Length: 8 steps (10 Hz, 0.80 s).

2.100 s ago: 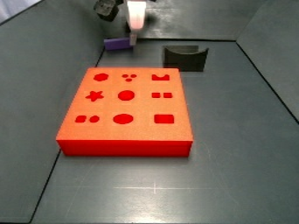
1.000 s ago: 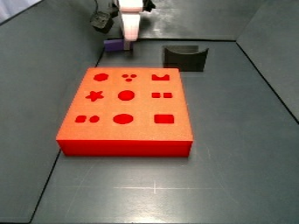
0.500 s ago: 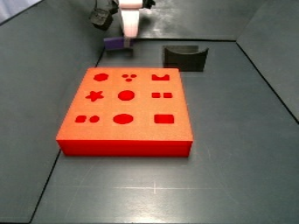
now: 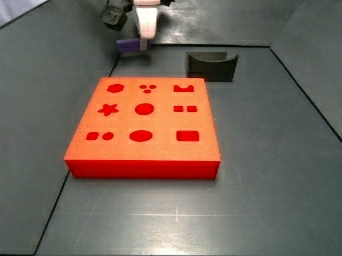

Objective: Pick up the rectangle object. Move up. Place the rectangle object on the fixture. Regrasp the rectangle object. Move to above the board. Insert the rectangle object.
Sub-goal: Move up, then place the rectangle object on the fixture.

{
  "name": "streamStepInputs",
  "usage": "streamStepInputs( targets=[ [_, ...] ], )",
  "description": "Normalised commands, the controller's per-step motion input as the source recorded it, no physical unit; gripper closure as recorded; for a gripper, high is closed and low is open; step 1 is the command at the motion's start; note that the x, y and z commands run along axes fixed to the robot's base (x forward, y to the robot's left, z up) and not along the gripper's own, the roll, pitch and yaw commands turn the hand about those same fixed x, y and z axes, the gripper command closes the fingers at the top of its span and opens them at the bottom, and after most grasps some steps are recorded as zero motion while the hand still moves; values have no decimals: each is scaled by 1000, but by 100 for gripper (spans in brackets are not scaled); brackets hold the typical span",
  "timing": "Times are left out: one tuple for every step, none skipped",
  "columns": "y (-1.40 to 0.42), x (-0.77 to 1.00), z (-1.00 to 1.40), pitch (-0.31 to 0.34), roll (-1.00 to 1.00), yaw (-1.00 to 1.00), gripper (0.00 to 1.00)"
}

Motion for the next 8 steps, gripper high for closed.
streamStepInputs(
  targets=[
    [5, -4, 807, 11, 0, 14, 100],
    [6, -18, 714, 37, -1, 9, 100],
    [11, -11, 540, 62, 7, -2, 100],
    [11, -12, 393, 70, 16, -10, 100],
    [10, -16, 291, 69, 25, -14, 100],
    [0, 0, 1000, 0, 0, 0, 100],
    [-1, -1, 1000, 2, 4, 1, 100],
    [0, -14, 1000, 21, 12, -5, 100]
  ],
)
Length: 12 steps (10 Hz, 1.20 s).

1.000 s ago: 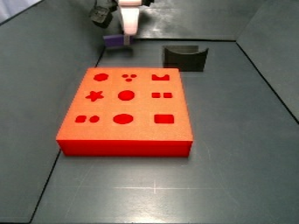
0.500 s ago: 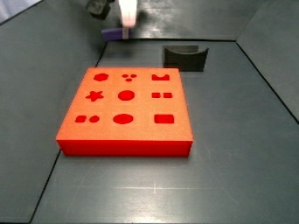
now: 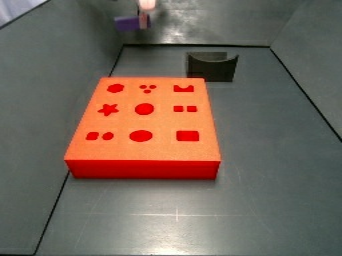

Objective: Pick up the rectangle object. Move up. Place the rectangle object on the fixture. Regrasp the rectangle object. Move to above the board. Insert the rectangle object.
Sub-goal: Place the rectangle object on the fixture.

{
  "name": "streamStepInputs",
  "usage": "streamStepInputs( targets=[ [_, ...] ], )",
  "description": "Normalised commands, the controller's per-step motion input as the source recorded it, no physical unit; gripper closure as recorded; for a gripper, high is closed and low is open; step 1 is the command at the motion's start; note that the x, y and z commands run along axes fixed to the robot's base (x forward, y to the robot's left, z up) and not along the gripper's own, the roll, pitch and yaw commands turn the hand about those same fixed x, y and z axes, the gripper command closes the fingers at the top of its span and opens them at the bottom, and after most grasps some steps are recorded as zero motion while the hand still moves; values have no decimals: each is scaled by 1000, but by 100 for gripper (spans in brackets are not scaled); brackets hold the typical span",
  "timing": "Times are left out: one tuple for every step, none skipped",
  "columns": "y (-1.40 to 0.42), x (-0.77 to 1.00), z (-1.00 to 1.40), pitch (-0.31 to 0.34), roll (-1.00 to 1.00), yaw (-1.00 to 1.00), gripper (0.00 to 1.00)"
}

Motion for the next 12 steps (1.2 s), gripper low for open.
streamStepInputs(
  targets=[
    [2, -20, 1000, 27, 18, -9, 100],
    [6, -27, 1000, 40, 34, -15, 100],
    [7, -30, 1000, 46, 39, -15, 100],
    [10, -30, 885, 58, 43, -9, 100],
    [10, -23, 726, 66, 46, -5, 100],
    [12, -13, 512, 81, 48, 1, 100],
    [13, -6, 405, 86, 47, 4, 100],
    [13, -2, 192, 97, 47, 11, 100],
    [-1000, 882, -78, -46, -35, 1000, 100],
    [-1000, 891, -84, -46, -34, 1000, 100],
    [-1000, 912, -82, -47, -35, 1000, 100],
    [-1000, 978, -85, -50, -40, 1000, 100]
  ],
)
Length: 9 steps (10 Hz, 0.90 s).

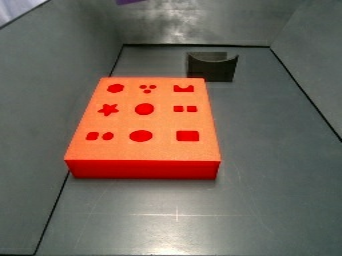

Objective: Pick up the rectangle object. Move up. Place the rectangle object on the fixture. Regrasp the rectangle object. Move to above the board. Insert the rectangle object.
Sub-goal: Place the rectangle object on the fixture.

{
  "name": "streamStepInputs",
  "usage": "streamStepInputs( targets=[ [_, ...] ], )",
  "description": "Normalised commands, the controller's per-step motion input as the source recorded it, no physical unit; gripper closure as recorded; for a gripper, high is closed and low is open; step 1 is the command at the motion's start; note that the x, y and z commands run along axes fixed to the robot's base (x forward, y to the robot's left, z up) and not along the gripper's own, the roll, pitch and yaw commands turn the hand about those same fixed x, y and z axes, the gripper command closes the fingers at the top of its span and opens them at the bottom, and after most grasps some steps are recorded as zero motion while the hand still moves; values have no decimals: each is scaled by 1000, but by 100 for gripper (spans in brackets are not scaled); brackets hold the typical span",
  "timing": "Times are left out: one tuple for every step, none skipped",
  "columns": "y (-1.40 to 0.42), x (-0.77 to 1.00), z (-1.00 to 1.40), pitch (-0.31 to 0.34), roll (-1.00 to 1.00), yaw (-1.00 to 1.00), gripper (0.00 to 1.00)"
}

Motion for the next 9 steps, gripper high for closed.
streamStepInputs(
  targets=[
    [-957, 1000, -89, -52, -43, 1000, 100],
    [-858, 1000, -86, -54, -47, 1000, 100],
    [-805, 1000, -83, -54, -50, 1000, 100],
    [-691, 1000, -78, -54, -54, 1000, 100],
    [-612, 1000, -77, -54, -57, 1000, 100],
    [-506, 1000, -72, -54, -61, 1000, 100],
    [-462, 1000, -68, -54, -62, 1000, 100],
    [-363, 1000, -64, -53, -64, 1000, 100],
    [-317, 1000, -62, -52, -65, 1000, 100]
  ],
)
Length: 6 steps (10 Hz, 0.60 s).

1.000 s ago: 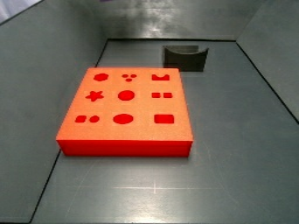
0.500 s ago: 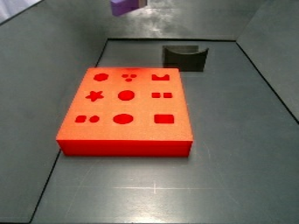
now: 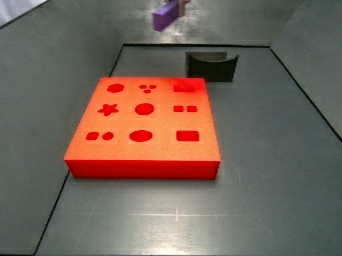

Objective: Pick up the rectangle object. Move up. Place the rectangle object on the fixture. Regrasp the rectangle object. Move to above the board. Insert the rectangle object.
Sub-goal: Place the rectangle object on the fixture.

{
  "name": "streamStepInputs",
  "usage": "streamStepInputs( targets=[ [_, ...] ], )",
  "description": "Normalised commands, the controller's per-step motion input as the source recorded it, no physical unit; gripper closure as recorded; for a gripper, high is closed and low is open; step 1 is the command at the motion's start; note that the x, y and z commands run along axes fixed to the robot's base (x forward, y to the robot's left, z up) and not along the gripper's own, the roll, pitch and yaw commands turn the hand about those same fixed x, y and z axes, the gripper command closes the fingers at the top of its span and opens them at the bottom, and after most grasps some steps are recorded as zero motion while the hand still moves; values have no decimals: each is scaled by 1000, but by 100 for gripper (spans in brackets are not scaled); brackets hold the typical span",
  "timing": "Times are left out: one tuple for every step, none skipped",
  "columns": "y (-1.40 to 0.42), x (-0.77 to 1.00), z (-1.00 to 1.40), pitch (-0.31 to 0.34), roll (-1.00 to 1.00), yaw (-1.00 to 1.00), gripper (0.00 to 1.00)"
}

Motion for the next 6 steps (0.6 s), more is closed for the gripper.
streamStepInputs(
  targets=[
    [-241, 1000, -59, -51, -65, 1000, 100],
    [-211, 1000, -60, -48, -65, 1000, 100],
    [1000, 952, 175, 66, -1000, 716, 100],
    [1000, 857, 169, 82, -1000, 585, 100],
    [1000, 836, 136, 119, -1000, 504, 100],
    [884, 775, 94, 167, -1000, 456, 100]
  ],
)
